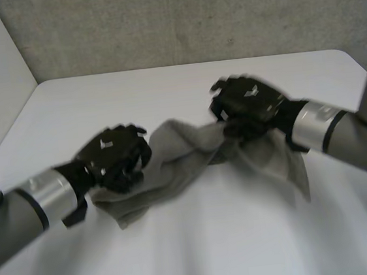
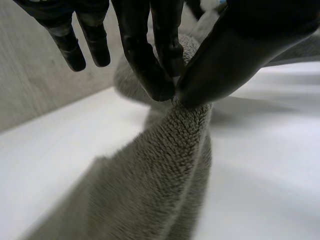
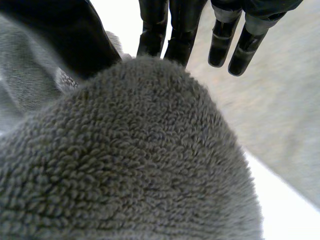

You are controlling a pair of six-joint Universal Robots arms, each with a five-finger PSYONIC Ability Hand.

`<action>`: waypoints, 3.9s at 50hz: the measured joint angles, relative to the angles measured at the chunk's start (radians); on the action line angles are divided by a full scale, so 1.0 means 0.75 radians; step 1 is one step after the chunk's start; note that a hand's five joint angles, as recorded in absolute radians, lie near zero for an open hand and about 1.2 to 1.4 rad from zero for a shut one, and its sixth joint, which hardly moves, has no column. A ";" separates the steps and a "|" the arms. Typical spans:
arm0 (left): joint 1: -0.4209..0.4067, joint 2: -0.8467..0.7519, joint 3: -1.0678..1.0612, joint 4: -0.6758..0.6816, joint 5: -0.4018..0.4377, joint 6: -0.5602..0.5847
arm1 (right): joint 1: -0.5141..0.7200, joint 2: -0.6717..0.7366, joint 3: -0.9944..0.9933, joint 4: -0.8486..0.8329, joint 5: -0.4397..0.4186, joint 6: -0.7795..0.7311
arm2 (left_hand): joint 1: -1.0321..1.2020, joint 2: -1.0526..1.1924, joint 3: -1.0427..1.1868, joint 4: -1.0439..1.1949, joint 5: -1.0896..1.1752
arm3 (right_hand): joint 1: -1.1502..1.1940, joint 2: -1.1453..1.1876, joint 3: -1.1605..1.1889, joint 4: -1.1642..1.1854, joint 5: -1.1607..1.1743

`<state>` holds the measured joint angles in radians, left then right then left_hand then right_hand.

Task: Fold the towel.

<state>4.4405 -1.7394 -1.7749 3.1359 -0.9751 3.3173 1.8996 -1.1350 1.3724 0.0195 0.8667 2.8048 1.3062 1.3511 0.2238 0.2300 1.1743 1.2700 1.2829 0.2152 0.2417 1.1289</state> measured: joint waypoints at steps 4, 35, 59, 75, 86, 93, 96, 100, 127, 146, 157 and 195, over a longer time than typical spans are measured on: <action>-0.024 0.017 -0.131 0.096 -0.003 -0.083 | 0.054 0.082 -0.021 0.100 0.002 -0.105 | 0.000 0.000 0.000 0.000 0.000 | -0.107 -0.132 0.000 0.000 -0.135; -0.019 -0.259 0.393 0.097 0.005 0.047 | -0.005 -0.407 0.579 -0.016 0.298 0.090 | -0.988 -1.074 0.000 0.000 -1.106 | -1.569 -1.596 0.000 0.000 -1.423; -0.067 -0.771 0.722 -0.314 0.101 0.587 | 0.125 -0.219 0.889 -0.519 0.519 0.047 | -0.988 -1.075 0.000 0.000 -1.110 | -1.188 -1.559 0.000 0.000 -1.219; -0.088 -0.763 0.753 -0.297 0.101 0.586 | 0.110 -0.019 0.817 -0.502 0.519 -0.087 | -1.120 -1.232 0.000 0.000 -1.276 | -0.891 -1.559 0.000 0.000 -0.935; -0.103 -0.787 0.731 -0.305 0.104 0.604 | 0.106 -0.026 0.818 -0.501 0.513 -0.090 | -1.120 -1.228 0.000 0.000 -1.239 | -0.594 -1.559 0.000 0.000 -0.642; -0.115 -0.792 0.727 -0.313 0.102 0.644 | 0.103 -0.055 0.806 -0.484 0.505 -0.090 | -0.286 -0.347 0.000 0.000 -0.377 | -0.406 -1.559 0.000 0.000 -0.232; -0.118 -0.786 0.727 -0.322 0.101 0.650 | 0.102 -0.089 0.795 -0.464 0.501 -0.089 | 0.000 -0.076 0.000 0.000 -0.059 | -0.071 -1.559 0.000 0.000 0.045; -0.110 -0.745 0.729 -0.354 0.099 0.644 | 0.084 -0.151 0.765 -0.417 0.485 -0.092 | 0.002 -0.070 0.000 0.000 -0.045 | 0.001 -1.559 0.000 0.000 0.068; 0.060 -0.054 0.362 -0.267 -0.051 0.293 | -0.076 -0.183 0.045 0.605 0.263 -0.640 | 0.003 -0.050 0.000 0.000 -0.032 | 0.001 -1.559 0.000 0.000 0.068; 0.042 -0.007 0.851 0.813 -0.530 -0.227 | -0.046 -0.304 -0.518 -0.375 0.374 -0.025 | 0.006 -0.025 0.000 0.000 -0.032 | 0.001 -1.559 0.000 0.000 0.068; 0.132 0.034 0.477 0.854 -0.223 -0.350 | -0.082 -0.335 -0.186 -0.135 -0.022 -0.124 | 0.006 -0.014 0.000 0.000 -0.026 | 0.001 -1.559 0.000 0.000 0.068; 0.092 -0.309 -0.169 0.689 -0.130 0.232 | -0.209 -0.101 0.341 0.099 0.081 -0.488 | -0.769 -0.831 0.000 0.000 -0.852 | -0.001 -1.559 0.000 0.000 0.068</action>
<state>4.5094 -1.9710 -1.9019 3.6524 -1.0723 3.4911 1.7431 -1.2110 1.6284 0.0938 0.9273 2.4386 0.7292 0.7275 0.2238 0.2300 0.5350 1.2692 0.1139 0.2152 0.2417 1.1797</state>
